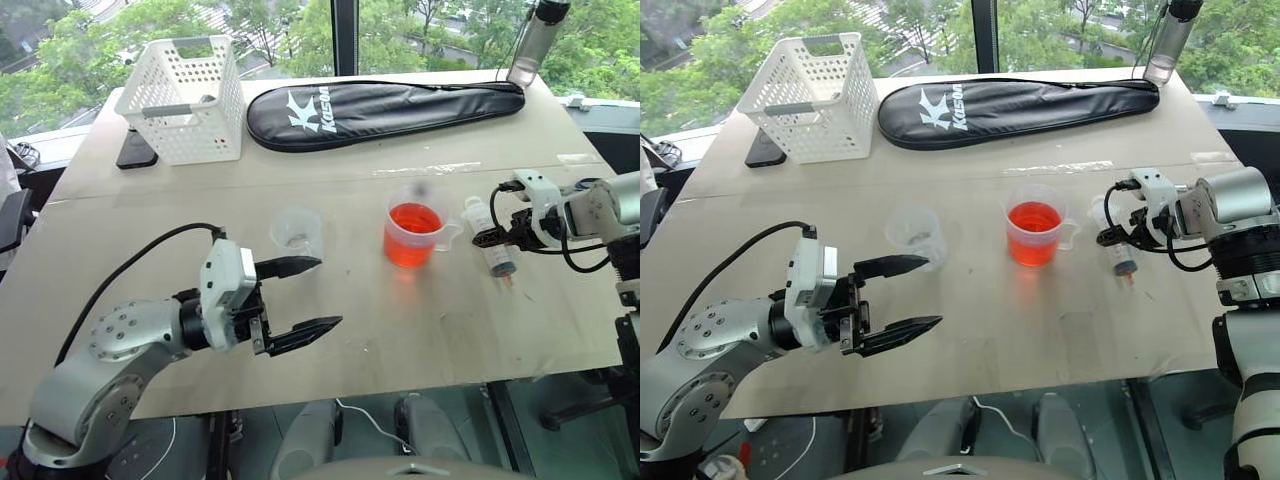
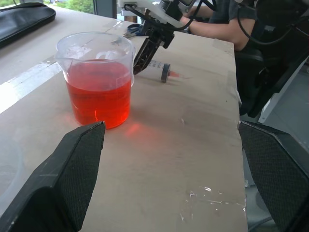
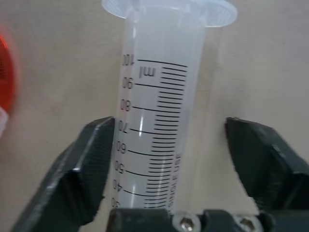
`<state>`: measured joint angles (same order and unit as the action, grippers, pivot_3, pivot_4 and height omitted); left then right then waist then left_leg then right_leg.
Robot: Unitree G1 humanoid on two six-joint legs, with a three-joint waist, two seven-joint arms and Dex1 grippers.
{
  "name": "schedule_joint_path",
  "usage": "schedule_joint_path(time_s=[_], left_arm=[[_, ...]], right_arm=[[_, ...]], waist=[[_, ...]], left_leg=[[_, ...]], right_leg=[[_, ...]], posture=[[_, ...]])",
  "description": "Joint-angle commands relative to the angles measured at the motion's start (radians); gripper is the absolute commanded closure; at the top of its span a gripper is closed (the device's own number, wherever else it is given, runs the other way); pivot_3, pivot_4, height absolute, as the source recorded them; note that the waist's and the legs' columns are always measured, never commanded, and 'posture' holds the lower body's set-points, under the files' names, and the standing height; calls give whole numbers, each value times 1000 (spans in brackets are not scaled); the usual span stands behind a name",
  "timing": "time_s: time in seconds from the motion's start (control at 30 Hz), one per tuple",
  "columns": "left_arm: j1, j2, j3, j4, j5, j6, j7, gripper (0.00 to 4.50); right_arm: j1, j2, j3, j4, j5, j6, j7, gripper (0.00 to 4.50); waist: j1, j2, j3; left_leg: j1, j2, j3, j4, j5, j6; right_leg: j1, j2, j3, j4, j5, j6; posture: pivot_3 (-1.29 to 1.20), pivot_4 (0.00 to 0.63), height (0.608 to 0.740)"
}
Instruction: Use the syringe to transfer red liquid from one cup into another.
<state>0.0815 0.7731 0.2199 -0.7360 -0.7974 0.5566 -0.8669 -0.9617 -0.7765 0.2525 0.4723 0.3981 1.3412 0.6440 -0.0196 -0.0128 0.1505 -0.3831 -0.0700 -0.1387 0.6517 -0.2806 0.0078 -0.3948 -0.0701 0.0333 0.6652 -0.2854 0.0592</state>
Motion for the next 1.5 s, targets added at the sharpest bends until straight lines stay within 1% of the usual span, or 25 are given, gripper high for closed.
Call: schedule_joint_path(time_s=[0.03,0.07,0.1,0.23,0.33,0.4,0.5,0.53,0.57,0.6,0.63,0.67,0.7,0.73,0.77,0.87,0.9,0.97,1.07,1.13,1.2,1.27,1.37,1.5], left_arm=[[1,0,22,-40,-26,-10,15,0],[0,1,24,-40,-29,-8,19,0],[-1,3,25,-44,-33,-5,25,0],[0,8,28,-68,-53,6,54,0],[4,2,22,-82,-54,5,78,0],[-4,-8,22,-89,-68,15,113,0],[-10,-14,21,-108,-81,28,162,0],[-19,-17,19,-114,-89,35,184,0],[-31,-20,19,-118,-103,44,208,0],[-53,-24,17,-105,-113,52,226,0],[-74,-27,13,-91,-116,57,238,0],[-96,-31,6,-74,-113,58,245,0],[-125,-35,-1,-52,-112,61,250,0],[-151,-36,-6,-34,-111,63,250,0],[-183,-36,-13,-15,-112,65,244,0],[-309,-59,-19,71,-125,77,269,0],[-356,-66,-18,108,-140,88,272,0],[-439,-63,-18,184,-161,127,275,0],[-581,-55,-36,314,-156,160,240,0],[-690,-66,-55,402,-134,180,247,0],[-792,-94,-70,470,-116,173,250,0],[-856,-117,-78,510,-97,169,247,0],[-944,-140,-102,570,-47,167,246,0],[-1023,-158,-138,640,24,151,229,0]], right_arm=[[-31,7,53,73,-56,-73,73,2468],[-41,7,70,91,-70,-86,97,2768],[-47,4,92,104,-85,-100,127,2952],[-42,-28,147,96,-123,-126,230,2953],[-8,-94,120,23,-131,-143,273,2953],[61,-161,43,-92,-123,-199,271,2953],[172,-238,-117,-289,-58,-180,266,2955],[211,-242,-209,-368,-32,-170,244,2955],[235,-231,-302,-432,5,-144,226,2955],[262,-193,-412,-512,31,-160,184,2955],[278,-133,-522,-583,64,-183,138,2955],[272,-46,-639,-644,132,-183,96,2955],[253,49,-725,-712,183,-191,33,2955],[236,117,-768,-766,219,-193,-13,2956],[223,179,-781,-822,248,-208,-51,2956],[204,367,-752,-939,262,-314,-183,2956],[218,401,-705,-965,244,-347,-205,2956],[263,434,-587,-1005,193,-437,-200,2956],[308,513,-474,-1002,132,-567,-240,2960],[340,540,-378,-976,59,-665,-245,2967],[370,573,-316,-917,-2,-762,-256,2973],[395,586,-281,-869,-52,-853,-255,2974],[429,612,-232,-806,-110,-970,-264,2974],[458,664,-196,-749,-153,-1065,-291,2979]], waist=[[0,0,0],[-2,0,0],[-2,0,0],[-4,-1,-1],[3,0,0],[17,1,0],[26,2,1],[26,2,1],[25,2,1],[21,2,1],[15,2,1],[6,2,0],[3,2,0],[2,1,0],[1,1,0],[3,1,0],[4,0,0],[7,0,-1],[-2,-1,-1],[-8,-1,-1],[-11,-3,-2],[-24,-4,-2],[-30,-4,-2],[-44,-4,-2]], left_leg=[[0,0,0,0,0,0],[1,0,1,0,0,0],[1,1,1,0,0,0],[1,1,1,0,0,0],[0,1,1,0,0,0],[-1,1,-1,-1,0,0],[-8,1,-3,0,0,0],[-11,1,-3,1,0,0],[-14,1,-1,1,0,0],[-14,1,0,1,0,0],[-14,1,2,1,0,0],[-13,1,2,2,0,0],[-11,2,4,2,0,0],[-9,2,6,2,0,0],[-8,3,7,2,0,0],[-4,3,8,2,0,0],[-3,3,8,3,0,0],[-3,2,8,3,0,0],[-3,2,7,3,0,0],[-4,1,8,3,0,0],[-4,1,6,2,0,-1],[-4,1,5,3,1,-2],[-3,1,7,2,1,-2],[-3,1,6,1,1,-3]], right_leg=[[0,0,1,0,0,0],[0,0,1,0,0,0],[1,1,1,0,0,0],[0,1,2,0,1,0],[-1,1,2,0,1,0],[-1,0,1,-1,1,0],[-6,0,0,-1,1,0],[-10,0,0,-1,1,0],[-13,0,0,1,1,0],[-14,0,0,2,1,0],[-15,0,2,4,1,0],[-15,1,2,6,1,0],[-15,2,4,7,1,0],[-14,2,6,9,1,0],[-13,3,7,10,1,0],[-12,4,9,13,1,0],[-12,4,8,14,1,0],[-11,6,8,14,1,0],[-12,6,8,13,1,0],[-13,5,8,13,1,0],[-13,4,5,13,1,0],[-13,6,4,14,1,0],[-13,4,7,14,1,0],[-15,6,7,15,1,0]], posture=[[0,150,740],[0,150,740],[0,150,740],[0,150,740],[0,150,740],[0,150,740],[0,150,740],[0,150,740],[0,150,740],[0,150,740],[0,150,740],[0,150,740],[0,150,740],[0,150,740],[0,150,740],[0,150,740],[0,150,740],[0,150,740],[0,150,740],[0,150,740],[0,150,740],[0,150,740],[0,150,740],[0,150,740]])
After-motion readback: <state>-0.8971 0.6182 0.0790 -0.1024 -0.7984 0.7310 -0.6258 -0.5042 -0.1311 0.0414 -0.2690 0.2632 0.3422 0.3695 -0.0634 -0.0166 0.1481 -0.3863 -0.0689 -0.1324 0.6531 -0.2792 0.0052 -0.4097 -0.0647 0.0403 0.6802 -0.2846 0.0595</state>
